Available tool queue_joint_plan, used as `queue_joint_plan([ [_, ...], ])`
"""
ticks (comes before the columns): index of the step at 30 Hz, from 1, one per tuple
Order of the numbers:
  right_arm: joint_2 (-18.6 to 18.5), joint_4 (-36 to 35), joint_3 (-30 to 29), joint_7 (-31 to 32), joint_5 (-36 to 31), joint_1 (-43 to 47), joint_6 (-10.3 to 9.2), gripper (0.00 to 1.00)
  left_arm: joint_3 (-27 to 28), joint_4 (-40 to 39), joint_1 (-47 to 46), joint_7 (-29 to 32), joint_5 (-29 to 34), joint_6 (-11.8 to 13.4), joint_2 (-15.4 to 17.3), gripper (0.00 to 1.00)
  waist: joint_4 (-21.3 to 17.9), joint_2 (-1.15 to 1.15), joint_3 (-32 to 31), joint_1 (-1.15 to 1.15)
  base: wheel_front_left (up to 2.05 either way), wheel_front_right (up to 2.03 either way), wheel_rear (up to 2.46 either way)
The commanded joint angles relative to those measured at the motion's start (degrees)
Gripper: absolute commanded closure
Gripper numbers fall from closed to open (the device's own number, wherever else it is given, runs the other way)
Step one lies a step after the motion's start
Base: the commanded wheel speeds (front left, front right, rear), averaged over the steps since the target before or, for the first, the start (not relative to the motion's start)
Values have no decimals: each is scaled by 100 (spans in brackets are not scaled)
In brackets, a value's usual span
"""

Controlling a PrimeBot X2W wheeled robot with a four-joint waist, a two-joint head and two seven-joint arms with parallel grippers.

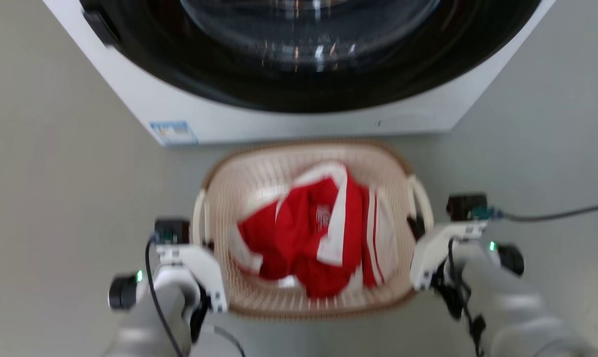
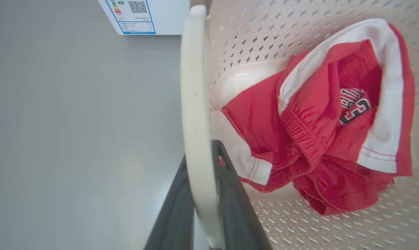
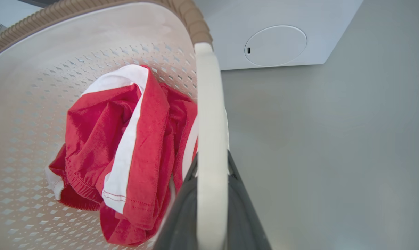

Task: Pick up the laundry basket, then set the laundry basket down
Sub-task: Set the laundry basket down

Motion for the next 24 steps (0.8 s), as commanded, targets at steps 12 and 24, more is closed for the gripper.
queue_joint_plan([
  [12, 50, -57, -736, -298, -881, -1028, 45, 100, 32, -55, -1353, -237, 177, 66, 173, 100, 249, 0, 2029, 0, 0, 0, 0],
  [24, 50, -57, -2214, -322, -2397, -1373, 45, 100, 27, -90, -1943, -420, 273, 123, 148, 100, 384, 0, 2723, 0, 0, 0, 0],
])
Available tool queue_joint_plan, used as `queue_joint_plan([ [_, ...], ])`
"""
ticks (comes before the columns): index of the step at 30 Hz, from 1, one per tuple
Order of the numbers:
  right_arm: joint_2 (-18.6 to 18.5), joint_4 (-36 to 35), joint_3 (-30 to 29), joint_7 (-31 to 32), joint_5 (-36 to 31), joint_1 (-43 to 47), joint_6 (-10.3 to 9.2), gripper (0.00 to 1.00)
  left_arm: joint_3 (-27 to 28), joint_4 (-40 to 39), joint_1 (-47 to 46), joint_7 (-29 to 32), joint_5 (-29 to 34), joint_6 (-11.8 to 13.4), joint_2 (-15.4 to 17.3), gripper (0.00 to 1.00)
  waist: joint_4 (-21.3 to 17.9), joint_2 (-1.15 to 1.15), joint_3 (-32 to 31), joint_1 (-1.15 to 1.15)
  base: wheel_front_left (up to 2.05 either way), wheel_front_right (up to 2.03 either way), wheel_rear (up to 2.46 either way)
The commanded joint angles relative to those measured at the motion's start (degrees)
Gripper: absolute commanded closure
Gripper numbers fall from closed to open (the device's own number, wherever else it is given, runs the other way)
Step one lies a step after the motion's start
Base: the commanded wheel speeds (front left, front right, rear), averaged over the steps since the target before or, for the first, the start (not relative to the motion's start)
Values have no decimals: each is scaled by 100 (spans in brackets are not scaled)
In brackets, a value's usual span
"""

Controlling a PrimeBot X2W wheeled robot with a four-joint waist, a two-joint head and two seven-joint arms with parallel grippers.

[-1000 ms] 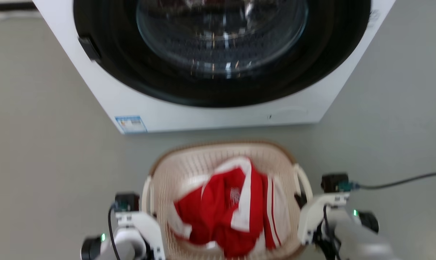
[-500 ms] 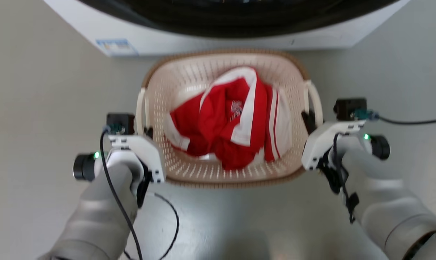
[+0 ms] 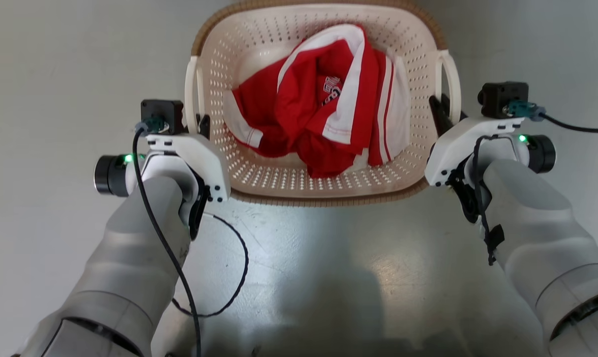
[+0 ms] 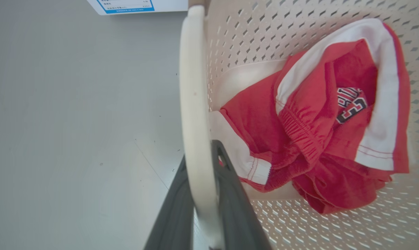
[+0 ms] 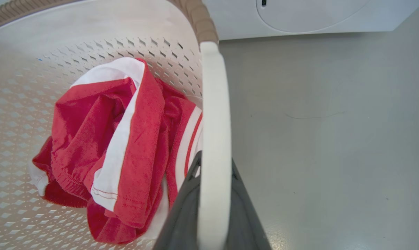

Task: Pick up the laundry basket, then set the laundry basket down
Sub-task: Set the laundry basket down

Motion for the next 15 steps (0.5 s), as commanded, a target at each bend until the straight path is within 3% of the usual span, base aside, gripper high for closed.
queue_joint_plan([
  [1, 160, -83, -57, -120, -219, 117, 46, 100, 73, -84, -112, -74, 72, 72, 161, 100, 51, 0, 101, 0, 0, 0, 0],
  [15, 160, -83, -903, -149, -1116, 127, 46, 100, 123, -358, -152, -85, 318, 174, 164, 100, 112, 0, 252, 0, 0, 0, 0],
])
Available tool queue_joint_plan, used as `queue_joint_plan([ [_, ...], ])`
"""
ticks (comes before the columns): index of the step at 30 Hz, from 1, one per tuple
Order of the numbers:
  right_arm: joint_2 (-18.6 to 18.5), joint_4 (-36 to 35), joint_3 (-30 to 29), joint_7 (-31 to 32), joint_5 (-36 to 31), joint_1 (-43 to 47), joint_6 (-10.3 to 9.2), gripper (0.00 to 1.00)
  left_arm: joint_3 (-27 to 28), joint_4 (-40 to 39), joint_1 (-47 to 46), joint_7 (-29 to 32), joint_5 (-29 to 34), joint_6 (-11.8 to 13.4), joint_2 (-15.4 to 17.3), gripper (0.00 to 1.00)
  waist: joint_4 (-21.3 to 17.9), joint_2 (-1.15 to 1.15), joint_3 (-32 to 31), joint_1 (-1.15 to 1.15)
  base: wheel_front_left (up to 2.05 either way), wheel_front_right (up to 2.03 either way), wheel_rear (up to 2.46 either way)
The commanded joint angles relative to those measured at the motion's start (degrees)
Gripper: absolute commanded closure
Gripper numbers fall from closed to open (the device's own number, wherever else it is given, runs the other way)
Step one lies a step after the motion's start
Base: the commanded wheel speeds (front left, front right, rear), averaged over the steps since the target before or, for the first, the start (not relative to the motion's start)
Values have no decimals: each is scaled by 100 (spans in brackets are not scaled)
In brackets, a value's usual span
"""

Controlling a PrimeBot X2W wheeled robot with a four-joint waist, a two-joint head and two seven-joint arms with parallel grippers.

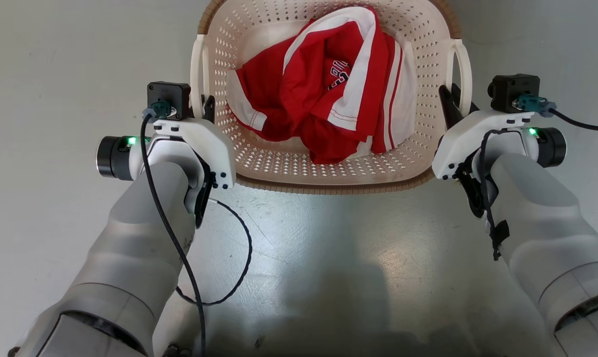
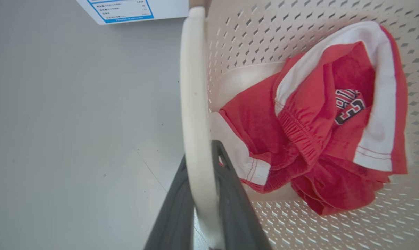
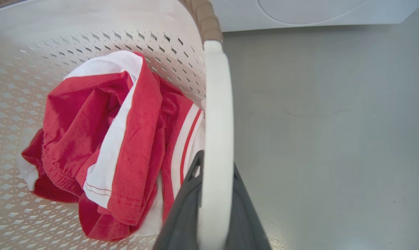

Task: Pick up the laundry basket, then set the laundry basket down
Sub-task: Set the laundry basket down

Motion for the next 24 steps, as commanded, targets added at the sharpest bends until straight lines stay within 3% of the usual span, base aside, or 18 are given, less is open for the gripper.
queue_joint_plan([
  [1, 172, -75, 41, -88, -145, 156, 46, 100, 96, -99, 1, -80, 103, 49, 166, 100, -1, 0, 7, 0, 0, 0, 0],
  [8, 172, -75, -111, -94, -304, 181, 46, 99, 149, -74, 45, -80, 168, 50, 130, 100, 2, 0, 20, 0, 0, 0, 0],
  [11, 172, -75, -128, -99, -337, 188, 46, 65, 177, -46, 52, -80, 174, 56, 120, 100, 9, 0, 11, 0, 0, 0, 0],
  [13, 172, -75, -136, -102, -358, 195, 46, 53, 197, -21, 59, -80, 170, 53, 115, 96, 15, 0, 3, 0, 0, 0, 0],
  [14, 172, -75, -141, -104, -370, 198, 46, 37, 210, -8, 62, -80, 164, 55, 112, 87, 17, 0, -2, 0, 0, 0, 0],
  [15, 172, -75, -147, -106, -382, 200, 46, 15, 223, 9, 66, -80, 153, 53, 109, 81, 19, 0, -5, 0, 0, 0, 0],
  [17, 172, -75, -162, -112, -416, 198, 46, 0, 253, 42, 70, -81, 121, 44, 103, 73, 23, 0, -9, 0, 0, 0, 0],
  [21, 172, -75, -230, -129, -515, 182, 46, 0, 283, 98, 78, -81, 82, 41, 92, 12, 25, 0, -26, 0, 0, 0, 0],
  [22, 172, -75, -256, -135, -540, 175, 46, 0, 289, 107, 82, -81, 75, 41, 89, 4, 25, 0, -34, 0, 0, 0, 0],
  [24, 172, -75, -303, -144, -590, 166, 46, 0, 302, 118, 92, -81, 64, 43, 86, 0, 24, 0, -58, 0, 0, 0, 0],
])
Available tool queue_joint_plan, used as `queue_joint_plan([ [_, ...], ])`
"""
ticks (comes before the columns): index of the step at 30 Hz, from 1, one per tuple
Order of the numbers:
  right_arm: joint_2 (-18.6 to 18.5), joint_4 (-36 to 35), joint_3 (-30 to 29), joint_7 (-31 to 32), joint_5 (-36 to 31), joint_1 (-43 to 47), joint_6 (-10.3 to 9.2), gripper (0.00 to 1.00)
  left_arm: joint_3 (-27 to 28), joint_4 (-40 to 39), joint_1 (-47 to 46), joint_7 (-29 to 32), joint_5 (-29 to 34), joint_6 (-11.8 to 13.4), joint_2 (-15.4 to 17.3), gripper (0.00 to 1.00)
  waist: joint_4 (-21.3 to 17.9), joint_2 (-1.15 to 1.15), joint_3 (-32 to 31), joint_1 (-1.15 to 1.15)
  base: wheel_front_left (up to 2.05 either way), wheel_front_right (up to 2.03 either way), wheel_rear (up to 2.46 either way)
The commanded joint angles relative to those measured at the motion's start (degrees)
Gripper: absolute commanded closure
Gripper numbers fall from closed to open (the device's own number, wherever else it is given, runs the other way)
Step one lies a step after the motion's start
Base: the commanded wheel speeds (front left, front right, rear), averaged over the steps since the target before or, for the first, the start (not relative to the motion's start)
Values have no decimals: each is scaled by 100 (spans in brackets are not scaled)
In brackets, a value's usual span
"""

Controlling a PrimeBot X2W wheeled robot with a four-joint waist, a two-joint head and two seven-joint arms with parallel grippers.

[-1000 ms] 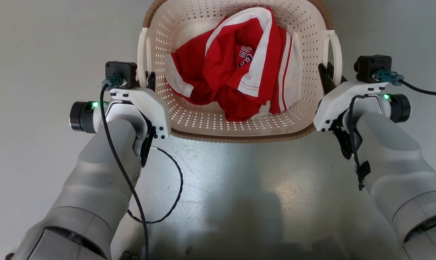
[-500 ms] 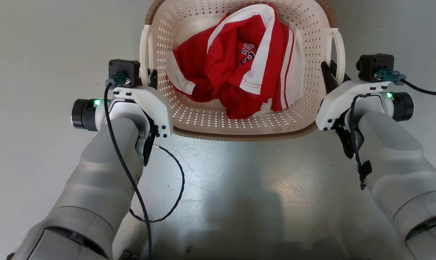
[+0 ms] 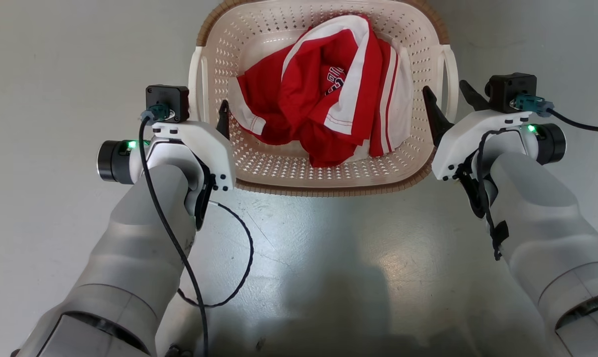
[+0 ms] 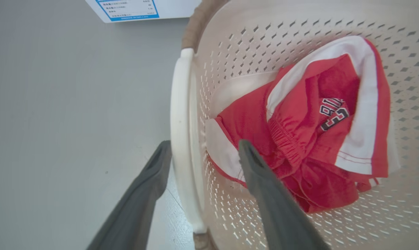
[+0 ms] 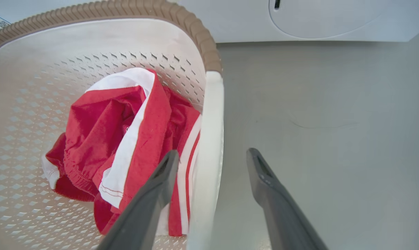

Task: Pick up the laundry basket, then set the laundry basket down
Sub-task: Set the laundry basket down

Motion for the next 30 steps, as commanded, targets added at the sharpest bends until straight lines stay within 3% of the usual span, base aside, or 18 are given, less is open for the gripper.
queue_joint_plan([
  [1, 161, -64, 11, -96, -85, 157, 37, 0, 109, -22, 93, -61, -42, 26, 131, 0, -2, 0, -29, 0, 0, 0, 0],
  [12, 161, -173, -113, -115, -137, 237, 37, 0, 264, -324, 259, -61, 65, 59, 245, 0, -80, 0, -377, 0, 0, 0, 0],
  [30, 161, -1967, -670, -117, -473, 1519, 37, 0, 1304, -2589, 1907, -61, 1170, 345, 723, 0, -381, 0, -1997, 0, 0, 0, 0],
])
